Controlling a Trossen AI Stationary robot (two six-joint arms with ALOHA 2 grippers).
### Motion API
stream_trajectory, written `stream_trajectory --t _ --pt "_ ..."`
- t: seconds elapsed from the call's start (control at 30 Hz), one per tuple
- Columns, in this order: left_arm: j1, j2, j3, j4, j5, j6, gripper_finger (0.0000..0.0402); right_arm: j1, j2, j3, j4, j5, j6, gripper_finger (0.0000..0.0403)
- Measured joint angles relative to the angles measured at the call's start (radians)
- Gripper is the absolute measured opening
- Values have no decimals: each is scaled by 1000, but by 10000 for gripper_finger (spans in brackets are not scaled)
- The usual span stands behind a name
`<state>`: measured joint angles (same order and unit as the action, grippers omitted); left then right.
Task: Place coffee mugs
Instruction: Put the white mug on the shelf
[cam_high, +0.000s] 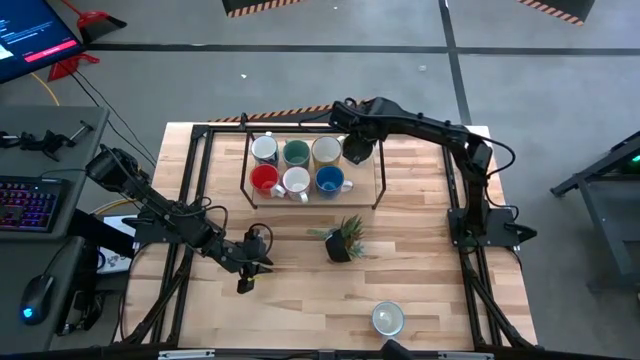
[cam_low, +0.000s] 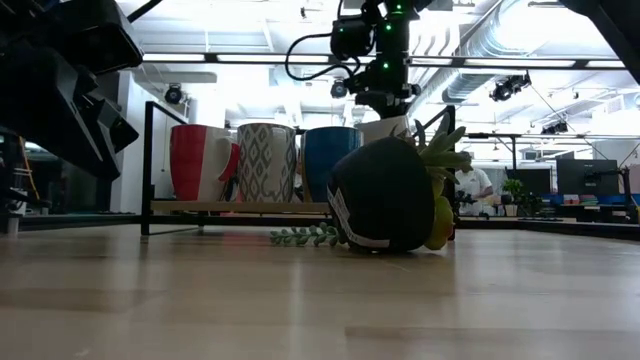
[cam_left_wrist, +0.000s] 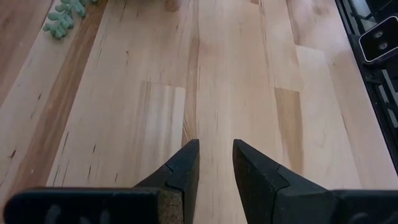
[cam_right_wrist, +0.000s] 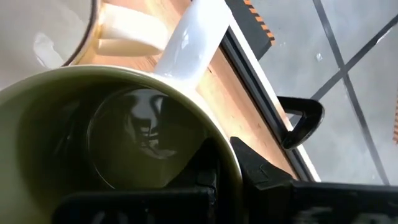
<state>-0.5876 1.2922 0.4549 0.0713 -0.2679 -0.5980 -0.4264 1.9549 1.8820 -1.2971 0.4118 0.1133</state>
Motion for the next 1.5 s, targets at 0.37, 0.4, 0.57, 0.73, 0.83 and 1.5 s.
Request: stream_trajectory --t 0.37,0.4,0.57,0.73,0.83,1.5 --pt "0 0 0 0 0 0 87 -6 66 0 4 -8 -8 0" --pt "0 0 0 0 0 0 87 -7 71 0 5 -12 -9 0" --pt "0 0 0 0 0 0 87 -12 85 0 6 -33 -1 0" --pt "0 0 0 0 0 0 87 -14 91 0 4 -49 10 0" --pt "0 0 0 0 0 0 87 -14 91 0 -2 -59 21 0" --pt "0 0 0 1 0 0 87 -25 128 0 -26 -106 26 0"
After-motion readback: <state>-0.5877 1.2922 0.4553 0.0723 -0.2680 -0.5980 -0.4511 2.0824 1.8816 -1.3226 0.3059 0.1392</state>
